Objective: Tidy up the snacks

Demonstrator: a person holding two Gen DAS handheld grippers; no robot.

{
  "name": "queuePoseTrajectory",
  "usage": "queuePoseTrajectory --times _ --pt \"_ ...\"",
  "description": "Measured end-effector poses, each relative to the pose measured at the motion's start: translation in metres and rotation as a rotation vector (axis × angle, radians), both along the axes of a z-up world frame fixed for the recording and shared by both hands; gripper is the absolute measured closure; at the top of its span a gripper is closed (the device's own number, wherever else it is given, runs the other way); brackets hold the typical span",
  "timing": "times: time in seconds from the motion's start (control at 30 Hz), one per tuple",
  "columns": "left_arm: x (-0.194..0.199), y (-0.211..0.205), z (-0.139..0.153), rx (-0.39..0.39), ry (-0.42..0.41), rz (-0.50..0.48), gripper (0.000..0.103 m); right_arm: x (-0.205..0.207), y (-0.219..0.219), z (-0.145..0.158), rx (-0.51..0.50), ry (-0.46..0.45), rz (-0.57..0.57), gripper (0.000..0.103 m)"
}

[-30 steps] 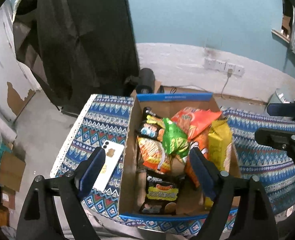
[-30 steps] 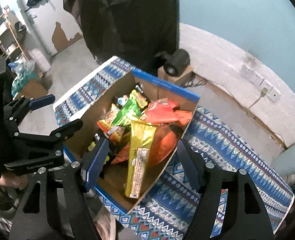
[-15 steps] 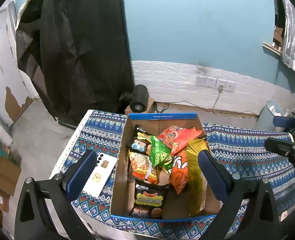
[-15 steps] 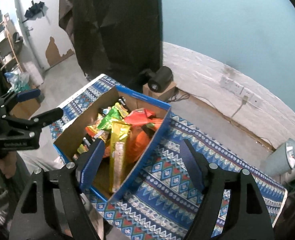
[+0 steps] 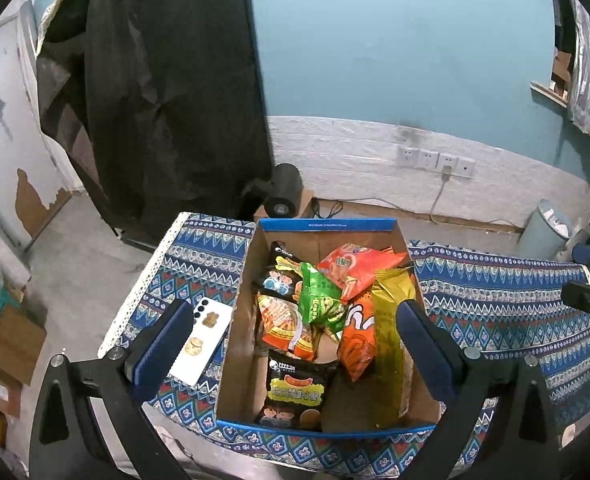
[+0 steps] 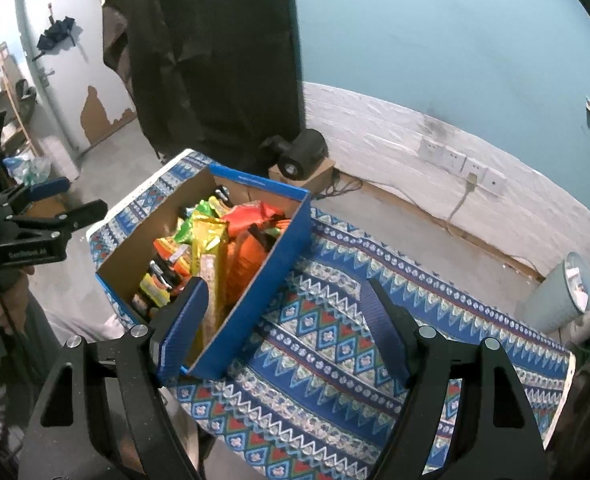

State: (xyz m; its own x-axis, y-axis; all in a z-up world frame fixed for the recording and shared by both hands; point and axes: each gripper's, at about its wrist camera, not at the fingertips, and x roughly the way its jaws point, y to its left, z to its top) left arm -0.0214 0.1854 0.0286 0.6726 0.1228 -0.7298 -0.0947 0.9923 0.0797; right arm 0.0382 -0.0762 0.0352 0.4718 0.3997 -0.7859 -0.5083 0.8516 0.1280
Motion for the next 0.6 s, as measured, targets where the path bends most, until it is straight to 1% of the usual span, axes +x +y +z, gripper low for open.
queuePoseTrajectory --times 0.4,0.6 --pt "-0.003 -0.014 0.004 0.013 -0.013 -0.039 0.001 0.001 -0.016 -0.008 -0.004 0.01 -0.048 0.026" --pt "-0.003 -0.021 0.003 0.038 -0.013 -0.056 0.001 0.001 -0.018 -0.009 -0.005 0.017 -0.052 0.026"
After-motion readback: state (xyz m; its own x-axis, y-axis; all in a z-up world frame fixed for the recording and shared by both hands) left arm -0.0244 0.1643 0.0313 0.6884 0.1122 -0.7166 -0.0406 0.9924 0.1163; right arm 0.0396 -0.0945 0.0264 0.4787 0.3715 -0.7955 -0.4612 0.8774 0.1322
